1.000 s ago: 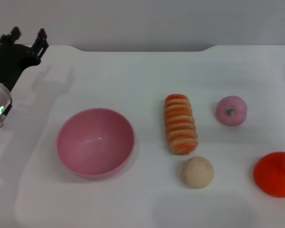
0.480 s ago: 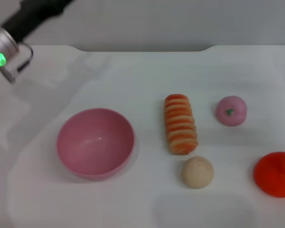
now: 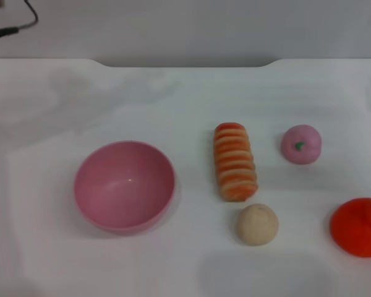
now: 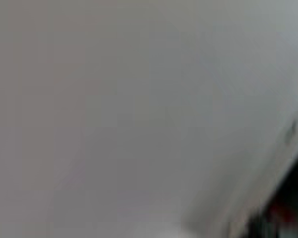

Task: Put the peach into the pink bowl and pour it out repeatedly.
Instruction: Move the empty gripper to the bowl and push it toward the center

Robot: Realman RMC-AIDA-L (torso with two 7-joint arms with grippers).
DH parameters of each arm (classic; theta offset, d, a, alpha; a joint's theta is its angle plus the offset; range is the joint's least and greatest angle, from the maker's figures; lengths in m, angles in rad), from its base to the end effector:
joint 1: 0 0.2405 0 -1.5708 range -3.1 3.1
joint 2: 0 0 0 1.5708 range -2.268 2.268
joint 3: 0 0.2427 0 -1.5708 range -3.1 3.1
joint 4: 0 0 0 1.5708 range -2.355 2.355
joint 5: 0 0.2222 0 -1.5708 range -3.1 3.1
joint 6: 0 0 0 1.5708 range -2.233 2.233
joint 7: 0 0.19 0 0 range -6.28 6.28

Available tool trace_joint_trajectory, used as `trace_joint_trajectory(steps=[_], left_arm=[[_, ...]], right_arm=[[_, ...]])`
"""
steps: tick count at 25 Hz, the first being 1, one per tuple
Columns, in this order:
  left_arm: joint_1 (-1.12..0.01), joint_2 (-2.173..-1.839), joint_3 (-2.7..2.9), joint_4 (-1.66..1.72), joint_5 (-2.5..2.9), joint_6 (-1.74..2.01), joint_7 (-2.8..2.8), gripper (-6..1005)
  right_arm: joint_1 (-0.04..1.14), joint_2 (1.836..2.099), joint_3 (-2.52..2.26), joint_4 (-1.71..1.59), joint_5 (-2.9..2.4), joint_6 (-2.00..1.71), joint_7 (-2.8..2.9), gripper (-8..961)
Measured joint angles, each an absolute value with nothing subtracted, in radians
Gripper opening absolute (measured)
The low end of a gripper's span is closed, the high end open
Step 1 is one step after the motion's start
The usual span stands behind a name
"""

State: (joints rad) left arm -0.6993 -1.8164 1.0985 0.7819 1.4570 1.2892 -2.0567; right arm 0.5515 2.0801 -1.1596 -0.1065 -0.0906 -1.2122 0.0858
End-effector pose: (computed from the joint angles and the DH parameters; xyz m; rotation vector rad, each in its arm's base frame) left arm -0.1292 0.4590 0.0730 -2.5032 -0.9398 -0.9562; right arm 0.3056 0.4182 0.0506 -1.4156 0.3503 0.6781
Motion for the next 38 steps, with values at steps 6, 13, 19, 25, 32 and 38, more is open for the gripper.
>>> trace_joint_trajectory(steps=[6,13,19,25,32,38], left_arm=[[-0.762,-1.836,1.073,0.943,1.956,1.438,-2.328,687],[-0.781,-2.019,1.076,1.261,2.616,1.627,-2.551,687],[-0.761,-2.053,1.169,1.282,2.771,1.620,-2.630,687],[-0.727,-2.057,1.185,1.268,2.769,1.596,-2.643,687],[-0.724,-2.060,1.206,1.206,2.767,1.574,-2.645,686],[-0.724,-2.061,1.220,1.168,2.764,1.550,-2.645,686]], right_arm=[[0.542,2.077,-1.154,-0.111,-0.091,-1.212,0.086,407],[0.540,2.074,-1.151,-0.113,-0.089,-1.212,0.085,407],[0.538,2.072,-1.158,-0.109,-0.089,-1.212,0.085,407],[0.537,2.071,-1.158,-0.111,-0.089,-1.212,0.085,407],[0.537,2.070,-1.157,-0.107,-0.087,-1.212,0.085,407],[0.537,2.069,-1.153,-0.106,-0.086,-1.212,0.085,407]])
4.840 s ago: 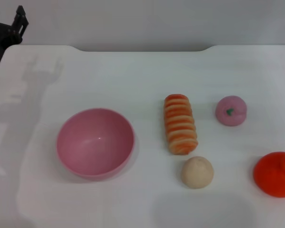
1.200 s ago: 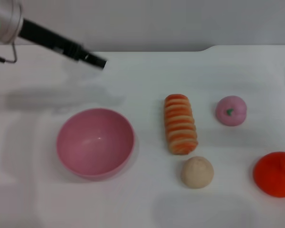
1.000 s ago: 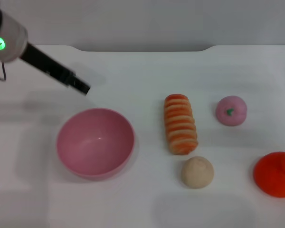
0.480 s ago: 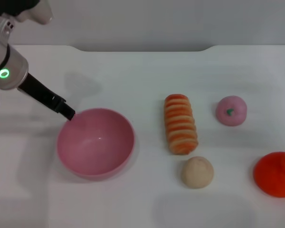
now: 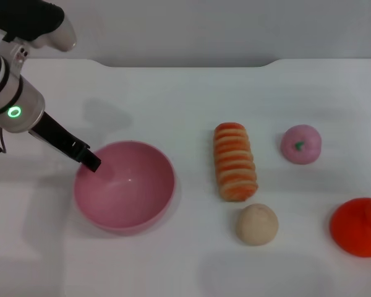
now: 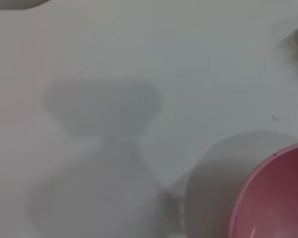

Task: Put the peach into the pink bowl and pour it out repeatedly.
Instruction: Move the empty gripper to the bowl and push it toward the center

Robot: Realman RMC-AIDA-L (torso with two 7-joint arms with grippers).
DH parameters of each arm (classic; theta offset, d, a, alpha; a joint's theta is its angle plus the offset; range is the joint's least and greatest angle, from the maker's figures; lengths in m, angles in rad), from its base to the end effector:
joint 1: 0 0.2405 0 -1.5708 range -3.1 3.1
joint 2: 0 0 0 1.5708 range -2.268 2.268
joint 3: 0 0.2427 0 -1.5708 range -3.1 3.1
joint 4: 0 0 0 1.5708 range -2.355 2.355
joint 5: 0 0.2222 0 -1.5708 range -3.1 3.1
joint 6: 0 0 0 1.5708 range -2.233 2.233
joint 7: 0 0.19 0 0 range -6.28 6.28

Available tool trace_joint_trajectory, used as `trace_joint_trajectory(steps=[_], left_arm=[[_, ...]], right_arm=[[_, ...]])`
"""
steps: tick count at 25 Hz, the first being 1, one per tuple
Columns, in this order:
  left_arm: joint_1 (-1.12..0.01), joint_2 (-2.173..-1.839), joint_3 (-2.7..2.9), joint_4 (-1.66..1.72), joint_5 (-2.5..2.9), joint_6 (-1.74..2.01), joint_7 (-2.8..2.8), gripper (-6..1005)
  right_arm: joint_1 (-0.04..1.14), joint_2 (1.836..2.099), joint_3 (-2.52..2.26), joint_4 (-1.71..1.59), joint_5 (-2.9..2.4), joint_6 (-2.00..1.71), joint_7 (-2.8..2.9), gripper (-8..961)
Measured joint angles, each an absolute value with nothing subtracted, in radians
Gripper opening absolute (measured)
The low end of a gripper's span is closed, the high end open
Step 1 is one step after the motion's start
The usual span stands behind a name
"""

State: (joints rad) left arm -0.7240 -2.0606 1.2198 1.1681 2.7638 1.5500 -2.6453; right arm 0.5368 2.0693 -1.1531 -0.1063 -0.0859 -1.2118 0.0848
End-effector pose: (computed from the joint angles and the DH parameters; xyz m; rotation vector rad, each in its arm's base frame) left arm -0.2177 0.3987 -0.0077 -2.3743 -1.1377 0.5697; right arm 0.3147 0.4145 0.0575 -1.3987 0.3555 0.6592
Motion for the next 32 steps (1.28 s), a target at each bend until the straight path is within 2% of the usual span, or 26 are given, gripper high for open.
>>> trace_joint_trajectory(steps=[30,32], left_arm=[[-0.714,-2.062,1.279,1.056,2.744,1.445,-2.644,685],[-0.713,-2.062,1.280,1.056,2.744,1.445,-2.645,631]], right_arm=[[0.529,2.072,-1.158,-0.107,-0.086,-1.212,0.084,406],[0.528,2.072,-1.158,-0.107,-0.085,-1.212,0.084,406]])
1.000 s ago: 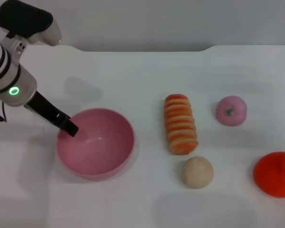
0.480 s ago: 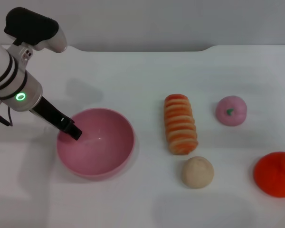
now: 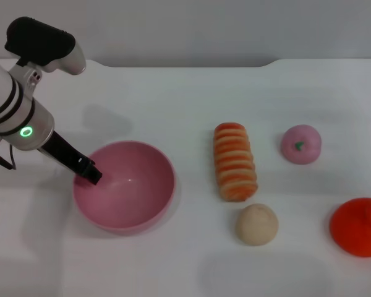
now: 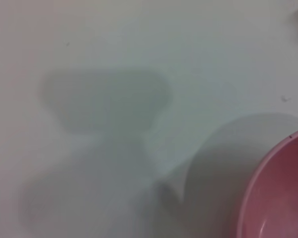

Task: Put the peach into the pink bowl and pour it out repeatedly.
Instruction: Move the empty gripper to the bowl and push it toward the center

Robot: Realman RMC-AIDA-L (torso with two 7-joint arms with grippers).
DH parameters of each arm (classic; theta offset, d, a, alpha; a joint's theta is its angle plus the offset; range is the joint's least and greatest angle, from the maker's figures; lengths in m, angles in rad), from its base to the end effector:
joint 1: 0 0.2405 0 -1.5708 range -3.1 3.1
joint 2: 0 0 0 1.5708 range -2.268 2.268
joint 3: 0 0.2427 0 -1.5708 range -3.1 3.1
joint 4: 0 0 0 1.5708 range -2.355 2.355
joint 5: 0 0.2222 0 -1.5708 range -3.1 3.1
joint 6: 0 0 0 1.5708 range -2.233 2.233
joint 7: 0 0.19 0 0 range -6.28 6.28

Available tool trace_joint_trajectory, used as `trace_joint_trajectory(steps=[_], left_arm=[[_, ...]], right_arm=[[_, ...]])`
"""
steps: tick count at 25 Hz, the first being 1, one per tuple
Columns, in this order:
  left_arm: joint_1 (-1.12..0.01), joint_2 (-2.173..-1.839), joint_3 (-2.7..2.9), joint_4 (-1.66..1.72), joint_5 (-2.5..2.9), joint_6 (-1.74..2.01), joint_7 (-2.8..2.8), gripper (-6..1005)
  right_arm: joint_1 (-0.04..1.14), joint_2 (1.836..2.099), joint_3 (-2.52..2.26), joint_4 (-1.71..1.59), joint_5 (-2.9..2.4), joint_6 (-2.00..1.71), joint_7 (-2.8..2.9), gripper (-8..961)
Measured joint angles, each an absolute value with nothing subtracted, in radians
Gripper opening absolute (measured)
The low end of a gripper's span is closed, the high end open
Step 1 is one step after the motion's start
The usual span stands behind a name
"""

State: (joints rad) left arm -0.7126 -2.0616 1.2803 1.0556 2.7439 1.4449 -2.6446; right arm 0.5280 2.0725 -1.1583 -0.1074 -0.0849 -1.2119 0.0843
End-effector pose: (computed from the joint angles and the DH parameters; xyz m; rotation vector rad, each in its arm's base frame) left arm -0.2378 0.3958 -0.0315 -2.3790 -1.1530 0.5998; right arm 0.3171 0.4117 0.0555 -1.4010 0.3613 0.6542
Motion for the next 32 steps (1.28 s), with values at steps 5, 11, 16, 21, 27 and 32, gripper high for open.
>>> trace_joint_trajectory(steps=[5,11,16,21,27,32], left_arm=[[-0.709,-2.061,1.281,1.055,2.744,1.444,-2.645,488],[-0.704,-2.059,1.282,1.055,2.743,1.441,-2.645,298],[-0.701,-2.059,1.282,1.055,2.743,1.439,-2.644,118],[-0.699,-2.059,1.282,1.056,2.743,1.429,-2.645,63],[-0.699,-2.060,1.278,1.063,2.735,1.409,-2.645,57],[-0.710,-2.053,1.271,1.066,2.682,1.399,-2.637,55]], right_arm=[[0.528,2.073,-1.158,-0.108,-0.083,-1.215,0.084,406],[0.528,2.074,-1.158,-0.109,-0.083,-1.214,0.084,406],[0.526,2.075,-1.154,-0.109,-0.081,-1.212,0.088,406],[0.526,2.076,-1.150,-0.112,-0.081,-1.212,0.121,406],[0.526,2.074,-1.149,-0.114,-0.083,-1.212,0.159,406],[0.494,2.042,-1.176,-0.202,-0.212,-1.177,0.458,406]])
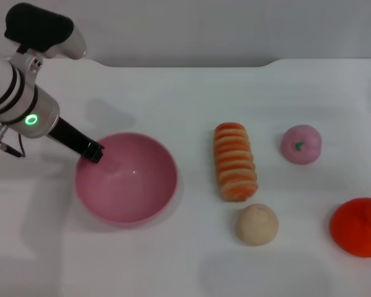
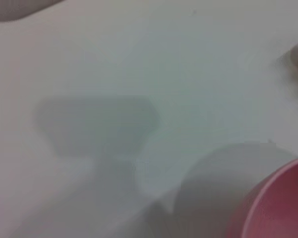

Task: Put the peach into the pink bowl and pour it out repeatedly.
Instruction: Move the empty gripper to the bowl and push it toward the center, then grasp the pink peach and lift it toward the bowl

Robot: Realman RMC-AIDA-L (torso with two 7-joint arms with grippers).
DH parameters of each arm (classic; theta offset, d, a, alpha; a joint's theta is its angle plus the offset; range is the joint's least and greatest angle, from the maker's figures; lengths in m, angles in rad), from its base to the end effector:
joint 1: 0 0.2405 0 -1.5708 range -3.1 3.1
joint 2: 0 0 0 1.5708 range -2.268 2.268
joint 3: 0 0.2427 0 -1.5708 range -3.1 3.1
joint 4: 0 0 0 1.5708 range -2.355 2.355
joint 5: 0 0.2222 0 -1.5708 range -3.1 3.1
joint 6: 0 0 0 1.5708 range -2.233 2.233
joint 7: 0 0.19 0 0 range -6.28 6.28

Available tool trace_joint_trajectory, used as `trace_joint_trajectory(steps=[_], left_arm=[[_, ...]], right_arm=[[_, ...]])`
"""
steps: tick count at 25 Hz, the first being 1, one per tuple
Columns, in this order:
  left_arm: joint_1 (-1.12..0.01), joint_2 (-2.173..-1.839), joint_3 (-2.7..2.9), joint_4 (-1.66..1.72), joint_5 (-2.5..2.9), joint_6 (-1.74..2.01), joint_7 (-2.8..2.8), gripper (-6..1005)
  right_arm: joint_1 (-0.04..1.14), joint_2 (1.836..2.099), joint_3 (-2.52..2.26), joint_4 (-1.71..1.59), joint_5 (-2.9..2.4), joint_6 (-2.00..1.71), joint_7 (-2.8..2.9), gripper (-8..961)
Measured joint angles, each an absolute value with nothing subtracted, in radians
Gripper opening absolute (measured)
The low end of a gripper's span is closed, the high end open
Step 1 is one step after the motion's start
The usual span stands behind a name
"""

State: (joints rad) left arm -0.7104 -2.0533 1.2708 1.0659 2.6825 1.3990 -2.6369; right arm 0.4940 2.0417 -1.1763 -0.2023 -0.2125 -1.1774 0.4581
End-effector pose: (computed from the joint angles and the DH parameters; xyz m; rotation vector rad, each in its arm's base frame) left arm -0.2269 0.4061 -0.0305 -2.3915 -1.1391 0.4857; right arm 0.3052 0.4188 0.0623 -1.4697 0.5237 0.9179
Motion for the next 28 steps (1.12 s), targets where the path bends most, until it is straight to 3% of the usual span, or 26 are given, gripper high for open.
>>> trace_joint_trajectory(steps=[5,10,18,23,28], left_arm=[[-0.725,-2.052,1.270,1.069,2.681,1.405,-2.637,52],[-0.735,-2.054,1.270,1.076,2.679,1.405,-2.636,48],[-0.755,-2.053,1.266,1.090,2.683,1.409,-2.641,47],[-0.790,-2.052,1.231,1.098,2.685,1.423,-2.637,46],[-0.800,-2.052,1.236,1.103,2.685,1.422,-2.634,46]], right_arm=[[0.420,1.983,-1.173,-0.467,-0.595,-1.119,0.967,406],[0.418,1.934,-1.103,-0.727,-1.061,-1.171,1.426,406],[0.643,1.860,-0.904,-0.880,-1.904,-1.435,1.926,407],[0.716,1.874,-0.906,-0.898,-2.148,-1.429,1.980,406],[0.747,1.935,-0.925,-0.929,-2.373,-1.385,2.055,403]])
